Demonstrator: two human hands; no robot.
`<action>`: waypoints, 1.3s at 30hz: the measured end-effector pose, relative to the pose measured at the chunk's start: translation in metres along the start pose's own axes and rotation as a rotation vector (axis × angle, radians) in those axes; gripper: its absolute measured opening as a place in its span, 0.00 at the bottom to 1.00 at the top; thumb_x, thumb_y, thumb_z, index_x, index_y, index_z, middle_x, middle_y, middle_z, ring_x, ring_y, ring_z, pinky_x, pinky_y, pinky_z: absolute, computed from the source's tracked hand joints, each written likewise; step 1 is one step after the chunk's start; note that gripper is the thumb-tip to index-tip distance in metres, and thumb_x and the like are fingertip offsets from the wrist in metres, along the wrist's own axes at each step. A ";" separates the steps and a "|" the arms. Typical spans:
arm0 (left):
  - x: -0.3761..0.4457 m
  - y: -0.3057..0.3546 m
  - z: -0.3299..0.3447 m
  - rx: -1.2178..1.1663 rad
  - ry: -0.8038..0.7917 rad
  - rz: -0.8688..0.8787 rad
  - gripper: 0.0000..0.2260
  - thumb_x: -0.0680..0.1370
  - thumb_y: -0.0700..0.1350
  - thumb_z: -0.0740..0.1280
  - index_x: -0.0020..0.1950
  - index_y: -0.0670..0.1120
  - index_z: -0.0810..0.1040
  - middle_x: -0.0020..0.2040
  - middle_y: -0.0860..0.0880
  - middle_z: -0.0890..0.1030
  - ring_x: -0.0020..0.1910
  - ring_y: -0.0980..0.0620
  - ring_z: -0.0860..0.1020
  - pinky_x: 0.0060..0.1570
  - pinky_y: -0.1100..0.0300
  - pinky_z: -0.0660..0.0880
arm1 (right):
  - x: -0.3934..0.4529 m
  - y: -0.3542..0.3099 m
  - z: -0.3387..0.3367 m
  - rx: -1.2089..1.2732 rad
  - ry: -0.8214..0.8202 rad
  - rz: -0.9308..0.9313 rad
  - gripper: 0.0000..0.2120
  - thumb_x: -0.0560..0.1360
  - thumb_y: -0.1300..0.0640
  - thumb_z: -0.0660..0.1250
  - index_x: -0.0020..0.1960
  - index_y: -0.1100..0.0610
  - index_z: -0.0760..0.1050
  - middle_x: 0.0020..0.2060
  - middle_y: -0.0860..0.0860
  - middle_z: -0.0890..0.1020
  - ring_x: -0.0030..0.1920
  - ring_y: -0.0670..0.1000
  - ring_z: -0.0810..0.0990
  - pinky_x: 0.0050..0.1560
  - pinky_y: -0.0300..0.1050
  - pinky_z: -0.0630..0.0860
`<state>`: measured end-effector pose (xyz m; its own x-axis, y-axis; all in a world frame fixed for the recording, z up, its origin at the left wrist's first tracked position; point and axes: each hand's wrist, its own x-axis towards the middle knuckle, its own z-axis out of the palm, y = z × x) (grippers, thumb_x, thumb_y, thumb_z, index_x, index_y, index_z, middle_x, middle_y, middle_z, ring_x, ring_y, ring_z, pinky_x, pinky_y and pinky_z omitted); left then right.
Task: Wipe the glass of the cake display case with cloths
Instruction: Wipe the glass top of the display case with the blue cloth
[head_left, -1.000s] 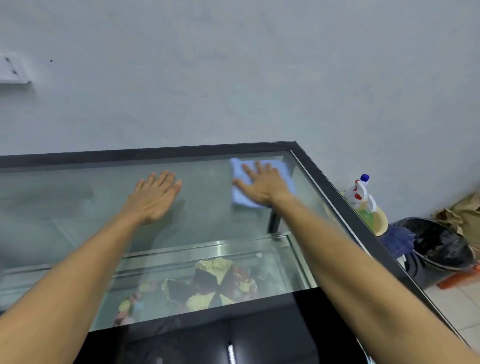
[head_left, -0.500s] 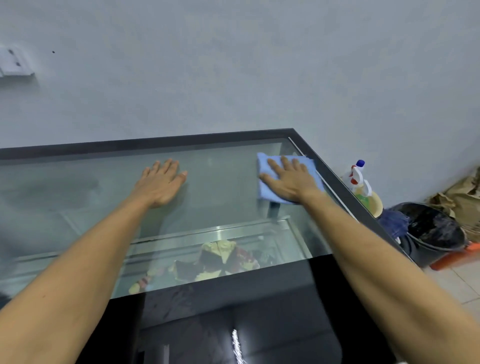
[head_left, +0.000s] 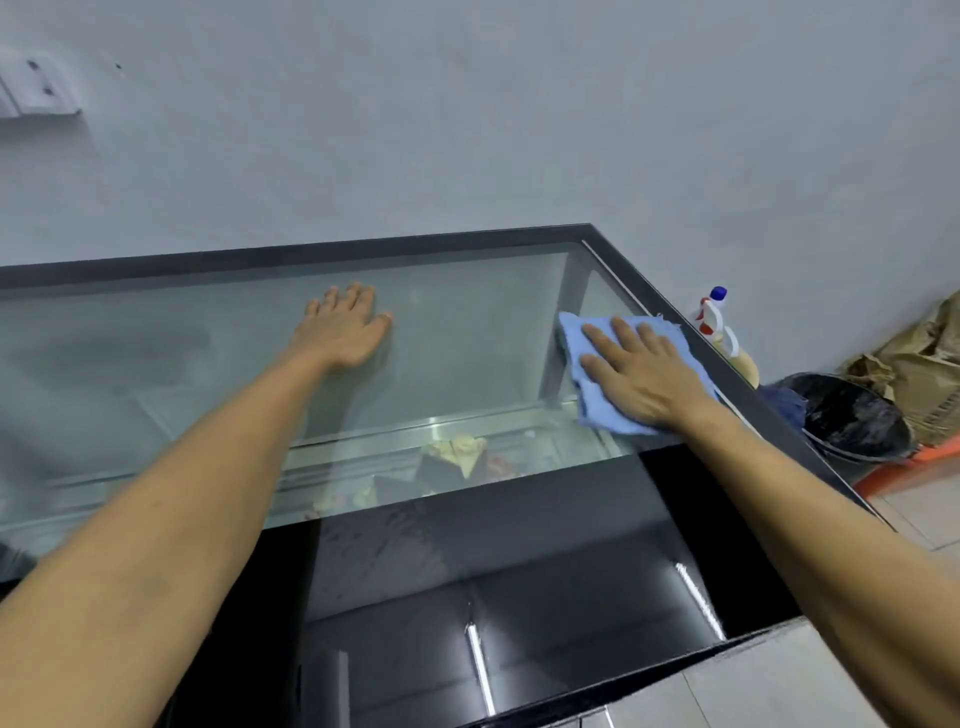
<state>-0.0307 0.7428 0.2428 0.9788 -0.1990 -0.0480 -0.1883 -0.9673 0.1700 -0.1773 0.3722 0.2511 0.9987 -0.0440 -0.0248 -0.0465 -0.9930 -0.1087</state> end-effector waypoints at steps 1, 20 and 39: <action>0.001 0.000 0.000 0.001 0.005 0.004 0.30 0.86 0.60 0.46 0.85 0.48 0.50 0.86 0.47 0.48 0.84 0.42 0.47 0.81 0.43 0.46 | 0.007 -0.030 0.005 0.031 -0.008 0.015 0.35 0.80 0.31 0.37 0.83 0.42 0.52 0.84 0.52 0.49 0.82 0.61 0.49 0.80 0.61 0.46; 0.002 0.002 0.001 -0.009 0.016 0.001 0.31 0.86 0.60 0.46 0.86 0.48 0.48 0.86 0.47 0.46 0.84 0.42 0.45 0.81 0.44 0.44 | 0.073 0.041 -0.001 0.029 -0.002 0.111 0.39 0.76 0.26 0.35 0.81 0.42 0.55 0.83 0.51 0.54 0.81 0.58 0.52 0.79 0.60 0.50; 0.027 -0.007 0.002 -0.074 0.014 -0.032 0.31 0.85 0.63 0.41 0.86 0.49 0.46 0.85 0.53 0.45 0.84 0.52 0.44 0.82 0.51 0.41 | 0.230 -0.046 0.000 0.003 -0.028 -0.113 0.37 0.78 0.27 0.44 0.83 0.41 0.50 0.84 0.51 0.52 0.82 0.59 0.53 0.81 0.59 0.47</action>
<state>-0.0032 0.7439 0.2378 0.9854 -0.1653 -0.0406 -0.1509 -0.9588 0.2409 0.0548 0.4075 0.2505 0.9967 0.0715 -0.0397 0.0665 -0.9911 -0.1157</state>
